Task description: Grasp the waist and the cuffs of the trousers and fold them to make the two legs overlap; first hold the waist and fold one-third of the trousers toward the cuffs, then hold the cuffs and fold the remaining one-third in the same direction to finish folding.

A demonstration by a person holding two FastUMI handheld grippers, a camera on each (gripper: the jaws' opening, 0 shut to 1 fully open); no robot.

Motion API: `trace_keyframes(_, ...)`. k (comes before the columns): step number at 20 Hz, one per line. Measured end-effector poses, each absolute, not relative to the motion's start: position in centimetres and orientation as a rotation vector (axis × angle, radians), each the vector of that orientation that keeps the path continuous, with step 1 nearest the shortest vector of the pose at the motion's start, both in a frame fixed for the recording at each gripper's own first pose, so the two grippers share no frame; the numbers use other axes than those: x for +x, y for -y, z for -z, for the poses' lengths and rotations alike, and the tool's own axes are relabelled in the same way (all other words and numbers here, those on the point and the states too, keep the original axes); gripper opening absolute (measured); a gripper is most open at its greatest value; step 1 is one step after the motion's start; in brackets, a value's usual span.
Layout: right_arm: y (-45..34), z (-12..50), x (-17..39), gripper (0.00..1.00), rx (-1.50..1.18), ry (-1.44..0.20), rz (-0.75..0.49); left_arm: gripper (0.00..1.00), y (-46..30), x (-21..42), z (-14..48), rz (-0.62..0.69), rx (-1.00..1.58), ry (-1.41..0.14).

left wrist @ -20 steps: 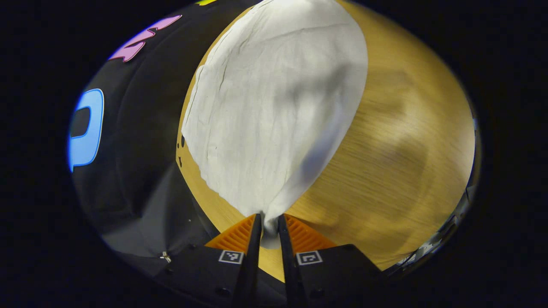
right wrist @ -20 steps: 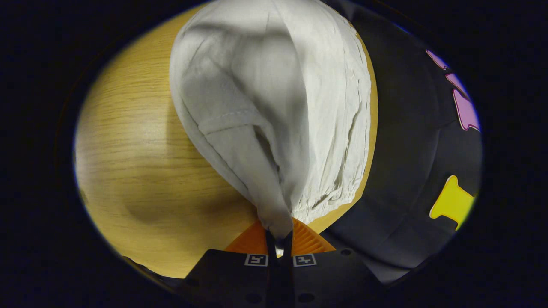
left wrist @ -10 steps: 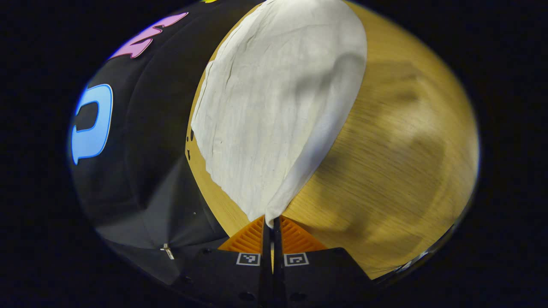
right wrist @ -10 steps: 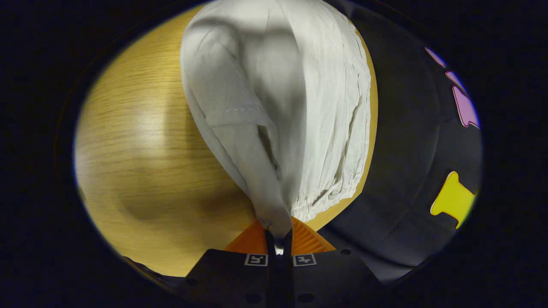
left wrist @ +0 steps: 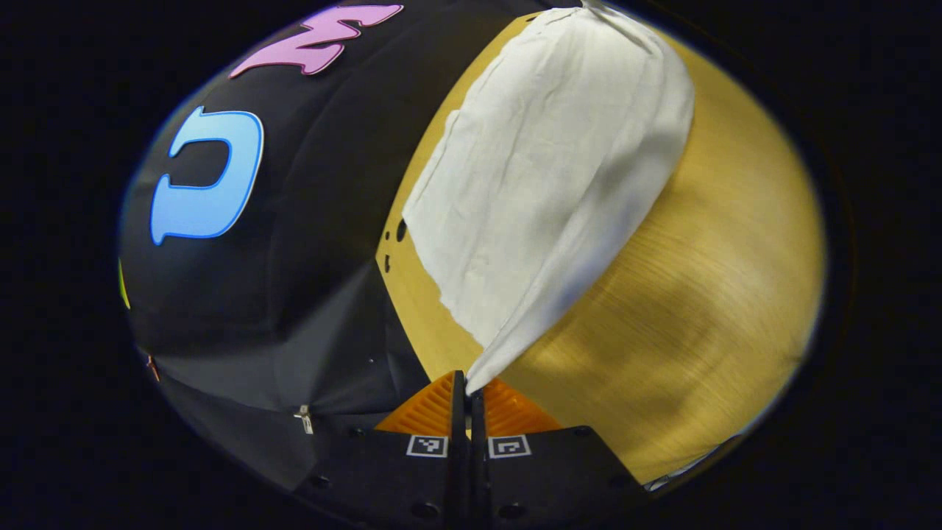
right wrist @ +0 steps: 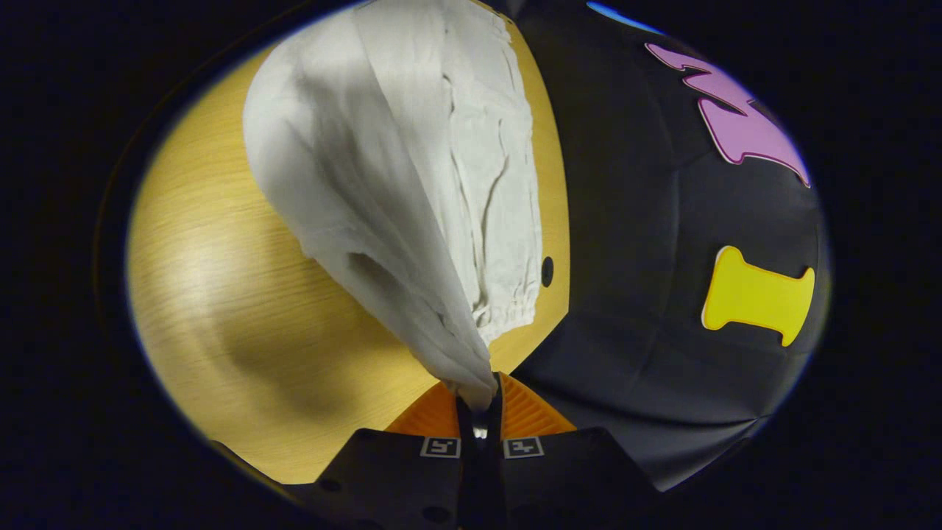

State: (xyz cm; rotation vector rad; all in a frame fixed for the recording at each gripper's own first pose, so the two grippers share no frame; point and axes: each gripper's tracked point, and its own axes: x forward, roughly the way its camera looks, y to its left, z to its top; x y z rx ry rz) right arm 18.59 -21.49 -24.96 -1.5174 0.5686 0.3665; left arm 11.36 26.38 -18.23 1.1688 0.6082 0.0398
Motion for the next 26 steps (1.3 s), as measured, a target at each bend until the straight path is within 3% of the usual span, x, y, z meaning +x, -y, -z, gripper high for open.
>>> trace_keyframes(12, 20.2, 17.8, 28.0, 0.06, -1.428, -0.442, -0.152, 0.06, -28.2, 24.7, 7.8, -0.053, 1.256, -0.447)
trace_keyframes(18, 19.2, 18.9, 35.1, 0.06, -1.353, -0.445, -0.08, 0.06, -30.0, 32.1, 11.9, -0.13, 1.153, -0.571)
trace_keyframes(22, 20.2, 25.2, 36.8, 0.06, -1.312, -0.623, -0.071, 0.05, -29.0, 35.3, 17.2, -0.072, 1.233, -0.682)
trace_keyframes(26, 22.9, 25.6, 37.5, 0.1, -1.157, -0.759, -0.084, 0.06, -28.9, 35.7, 19.5, -0.062, 1.176, -0.705)
